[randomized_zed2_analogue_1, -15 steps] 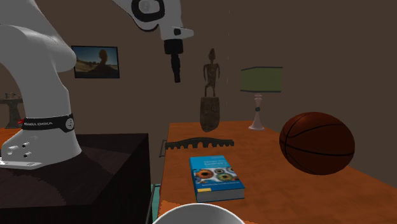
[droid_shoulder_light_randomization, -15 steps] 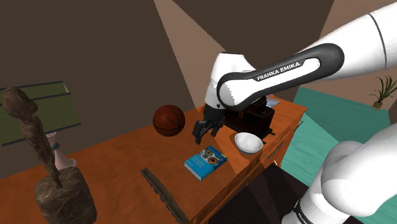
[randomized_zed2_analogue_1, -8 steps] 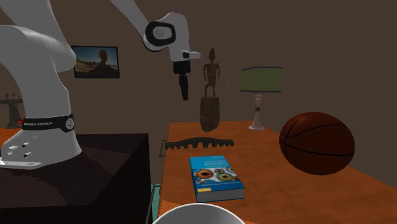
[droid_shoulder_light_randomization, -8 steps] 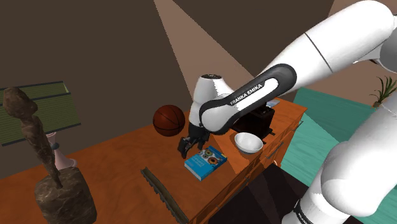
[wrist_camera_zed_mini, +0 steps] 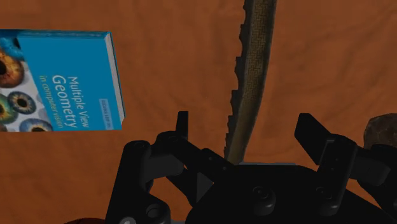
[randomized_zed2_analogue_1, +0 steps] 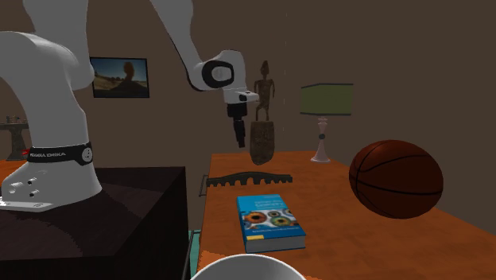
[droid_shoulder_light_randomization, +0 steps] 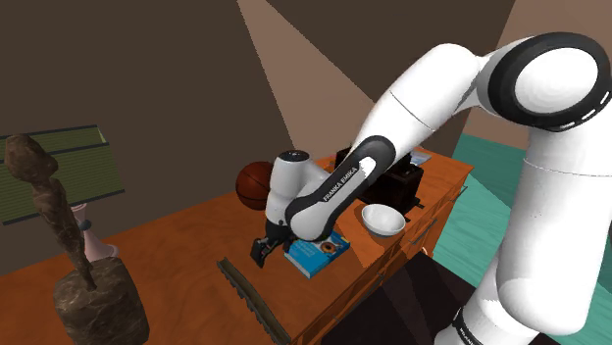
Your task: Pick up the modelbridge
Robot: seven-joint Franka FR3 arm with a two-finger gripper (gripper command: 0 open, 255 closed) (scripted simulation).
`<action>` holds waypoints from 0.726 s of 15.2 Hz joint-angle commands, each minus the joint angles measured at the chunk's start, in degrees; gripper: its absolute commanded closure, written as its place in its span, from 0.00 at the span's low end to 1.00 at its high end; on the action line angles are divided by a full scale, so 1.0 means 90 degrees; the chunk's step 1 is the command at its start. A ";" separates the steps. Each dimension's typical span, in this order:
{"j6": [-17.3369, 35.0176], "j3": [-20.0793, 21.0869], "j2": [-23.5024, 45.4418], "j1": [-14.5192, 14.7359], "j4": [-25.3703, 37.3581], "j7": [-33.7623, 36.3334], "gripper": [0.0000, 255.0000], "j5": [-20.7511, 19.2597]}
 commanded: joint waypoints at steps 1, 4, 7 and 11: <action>0.0225 -0.0159 0.0523 0.0227 0.0273 0.0388 0.00 -0.0405; 0.0458 -0.0474 0.1295 0.0625 0.0793 0.0813 0.00 -0.0842; 0.0621 -0.0763 0.2046 0.1012 0.1379 0.1106 0.00 -0.1107; 0.0749 -0.0962 0.2647 0.1278 0.1857 0.1269 0.00 -0.1239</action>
